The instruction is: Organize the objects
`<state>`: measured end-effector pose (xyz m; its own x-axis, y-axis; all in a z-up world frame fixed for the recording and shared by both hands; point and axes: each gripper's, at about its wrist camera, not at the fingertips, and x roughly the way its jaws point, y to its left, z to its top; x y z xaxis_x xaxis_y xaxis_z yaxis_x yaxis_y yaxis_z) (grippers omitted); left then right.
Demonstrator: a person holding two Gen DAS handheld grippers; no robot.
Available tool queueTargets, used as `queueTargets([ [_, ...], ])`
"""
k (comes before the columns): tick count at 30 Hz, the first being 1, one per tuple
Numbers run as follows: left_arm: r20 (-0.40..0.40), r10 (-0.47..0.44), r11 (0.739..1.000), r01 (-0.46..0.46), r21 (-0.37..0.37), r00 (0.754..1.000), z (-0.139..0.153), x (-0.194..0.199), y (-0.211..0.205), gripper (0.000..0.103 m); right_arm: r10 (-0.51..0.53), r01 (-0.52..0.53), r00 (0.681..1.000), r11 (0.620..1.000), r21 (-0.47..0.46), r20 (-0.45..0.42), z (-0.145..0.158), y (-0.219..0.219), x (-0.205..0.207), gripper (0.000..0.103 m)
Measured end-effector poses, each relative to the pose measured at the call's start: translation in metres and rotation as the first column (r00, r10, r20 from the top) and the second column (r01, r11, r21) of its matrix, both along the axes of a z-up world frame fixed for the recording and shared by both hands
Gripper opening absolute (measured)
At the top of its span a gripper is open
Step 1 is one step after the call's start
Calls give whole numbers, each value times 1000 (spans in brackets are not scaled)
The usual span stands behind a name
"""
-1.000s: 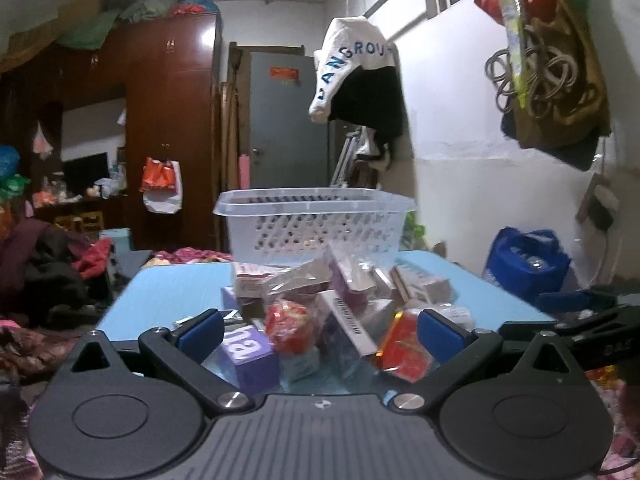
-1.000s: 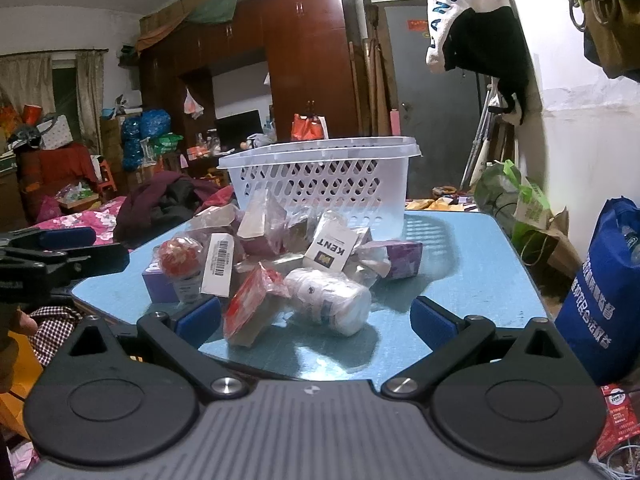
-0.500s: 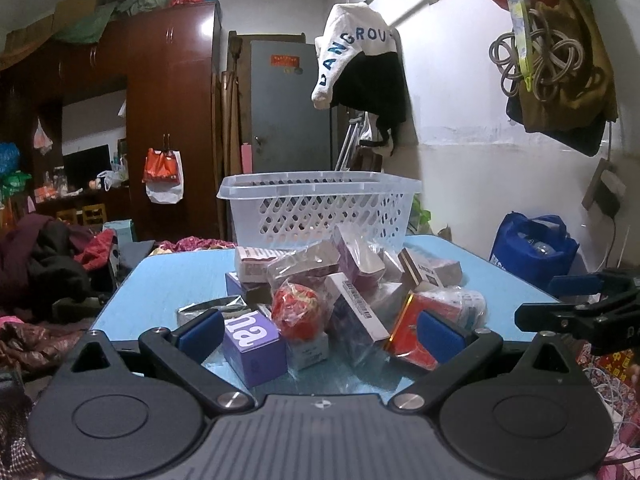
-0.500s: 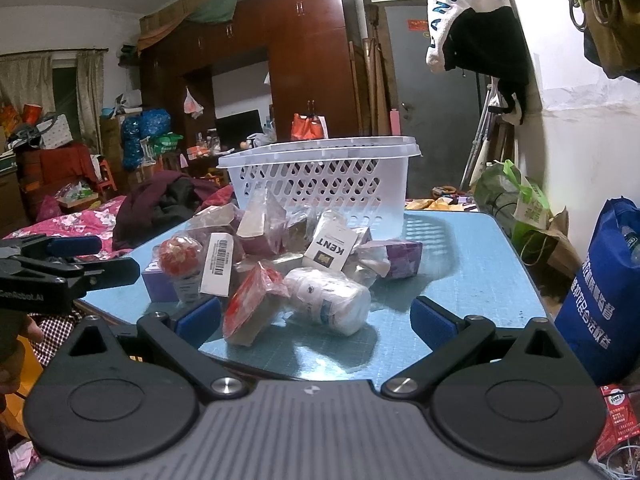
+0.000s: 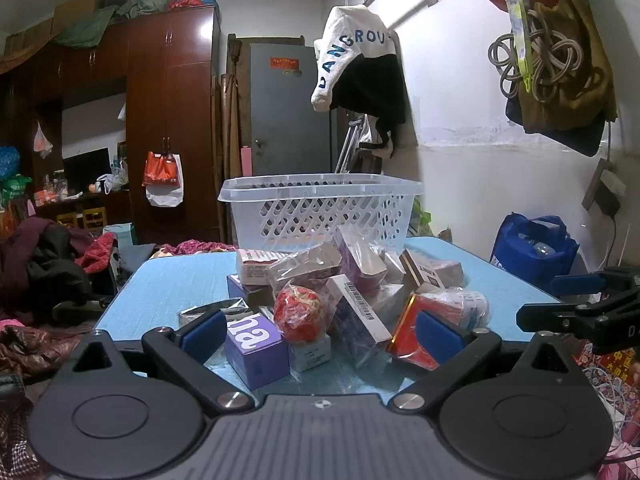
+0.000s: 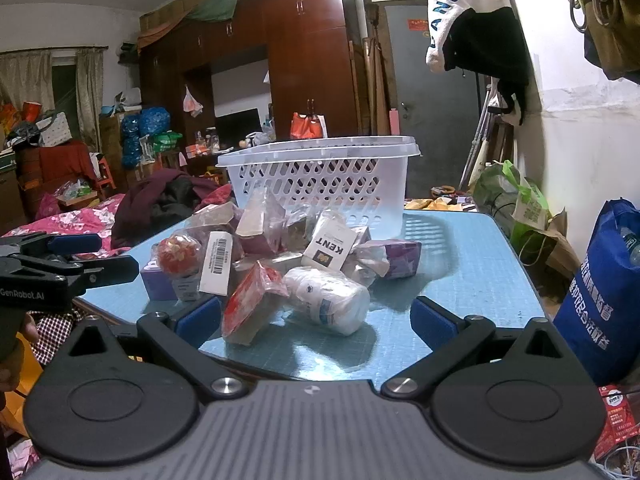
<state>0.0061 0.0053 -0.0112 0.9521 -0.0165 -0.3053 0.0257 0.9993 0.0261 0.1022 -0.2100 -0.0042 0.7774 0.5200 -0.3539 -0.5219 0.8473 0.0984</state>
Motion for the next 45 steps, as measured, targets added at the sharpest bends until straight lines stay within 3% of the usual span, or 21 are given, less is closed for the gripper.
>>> queueTargets([
  [10, 2, -10, 1000, 10, -9, 1000, 0, 0, 6, 98, -8, 8, 1000, 1000, -3, 5, -1, 0, 0, 103],
  [14, 28, 13, 999, -12, -45, 1000, 4, -2, 20, 98, -53, 44, 991, 996, 71, 121, 1, -10, -5, 103],
  [17, 23, 25, 997, -23, -69, 999, 2, 0, 32, 98, -128, 121, 974, 992, 45, 187, -4, -12, -3, 103],
  [19, 14, 17, 996, -16, -88, 1000, -1, 3, 37, 98, -132, 127, 982, 991, 44, 133, -5, -14, 5, 103],
  [22, 18, -15, 994, 16, -104, 1000, -7, 8, 37, 96, -51, 47, 998, 990, 130, 29, -11, -18, 15, 103],
  [26, 17, -35, 996, 36, -83, 999, -16, 22, 30, 88, 17, -20, 998, 998, 58, 65, -22, 10, 9, 102],
  [30, 1, -51, 997, 51, -50, 999, -23, 40, 26, 82, 82, -82, 997, 995, 55, 1, -38, 31, 16, 74],
  [34, -13, -80, 996, 80, -48, 997, -29, 48, 24, 81, 115, -111, 992, 990, 85, -47, -47, 38, 23, 72],
  [39, -9, -69, 995, 68, -75, 998, -31, 56, 25, 69, 117, -111, 992, 987, 113, -41, -47, 42, 22, 70],
  [41, -11, -65, 995, 63, -80, 998, -31, 57, 27, 58, 116, -112, 992, 988, 110, -40, -47, 46, 25, 65],
  [43, -6, -54, 995, 54, -80, 999, -32, 58, 27, 53, 121, -116, 992, 987, 111, -43, -47, 49, 28, 52],
  [45, -5, -53, 995, 53, -87, 999, -32, 59, 29, 44, 123, -119, 991, 988, 102, -42, -48, 53, 30, 47],
])
